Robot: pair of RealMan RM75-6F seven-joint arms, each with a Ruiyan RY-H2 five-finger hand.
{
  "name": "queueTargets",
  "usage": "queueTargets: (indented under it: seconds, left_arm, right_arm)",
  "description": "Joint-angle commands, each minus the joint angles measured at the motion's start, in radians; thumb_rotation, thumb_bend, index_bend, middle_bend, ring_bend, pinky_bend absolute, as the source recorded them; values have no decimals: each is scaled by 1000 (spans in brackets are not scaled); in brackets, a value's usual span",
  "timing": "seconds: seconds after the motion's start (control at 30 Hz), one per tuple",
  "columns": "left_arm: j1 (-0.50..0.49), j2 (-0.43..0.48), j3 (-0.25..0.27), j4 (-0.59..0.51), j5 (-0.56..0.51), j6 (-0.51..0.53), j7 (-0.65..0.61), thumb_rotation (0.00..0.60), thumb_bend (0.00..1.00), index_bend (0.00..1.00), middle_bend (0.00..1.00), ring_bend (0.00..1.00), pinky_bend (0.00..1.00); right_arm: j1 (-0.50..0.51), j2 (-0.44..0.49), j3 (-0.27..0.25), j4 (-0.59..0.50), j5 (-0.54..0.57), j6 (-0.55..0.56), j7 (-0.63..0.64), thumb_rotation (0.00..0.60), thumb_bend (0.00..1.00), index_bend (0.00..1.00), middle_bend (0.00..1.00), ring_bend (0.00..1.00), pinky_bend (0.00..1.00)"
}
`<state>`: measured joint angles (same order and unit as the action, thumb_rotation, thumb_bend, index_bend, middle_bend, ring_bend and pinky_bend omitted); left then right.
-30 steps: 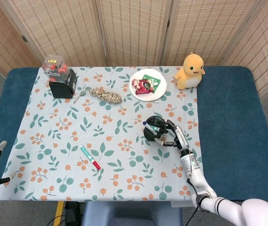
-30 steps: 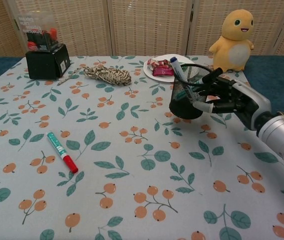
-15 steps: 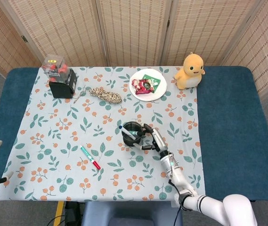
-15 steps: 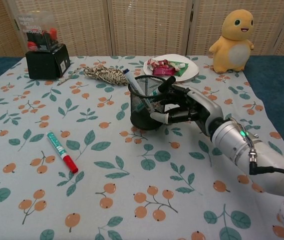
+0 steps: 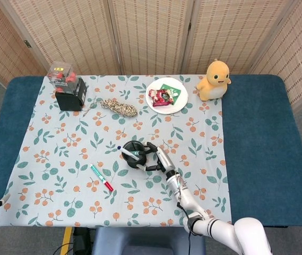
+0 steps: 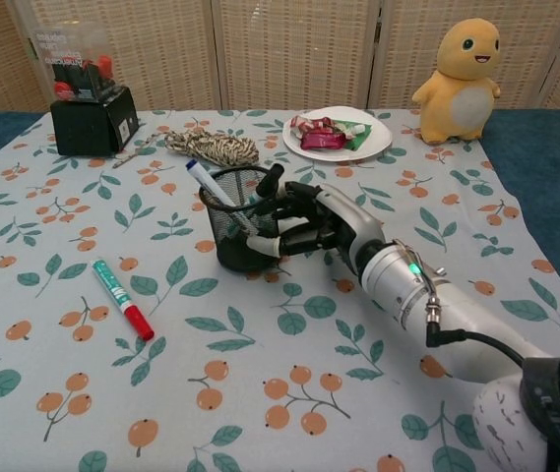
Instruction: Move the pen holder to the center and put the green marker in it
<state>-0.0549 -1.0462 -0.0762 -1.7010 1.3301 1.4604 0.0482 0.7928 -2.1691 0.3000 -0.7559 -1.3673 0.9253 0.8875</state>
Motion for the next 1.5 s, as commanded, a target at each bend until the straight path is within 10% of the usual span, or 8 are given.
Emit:
queueTargets:
  seconds: [0.03,0.13,0.33,0.77,1.5]
  left_arm:
    - [4,4,0,-2,3,6,-6,600,201,0,0,0,339]
    - [8,5,0,-1,4,11,-11,600,201,0,0,0,339]
    - [7,3,-1,-3,4,9,-3,600,201,0,0,0,339]
    - [9,2,-3,-3,5,11,-3,600,201,0,0,0,339]
    - [-15,-28,8,-11,23,-14,93,600,201,0,0,0,339]
  right_arm:
    - [9,-15,-2,22,-5,1,4,600,267,402,259,223,271]
    - [6,-16,-19,27,-25,18,23,600,236,372,212,222,271]
    - [5,3,-61,32,-68,36,32,600,137,4,16,63,38]
    - [-70,139,-108,-140,-106,148,-71,600,76,0,0,0,0]
    - [-448,1027,-358,-832,-143,436,-743,600,103,0,0,0,0]
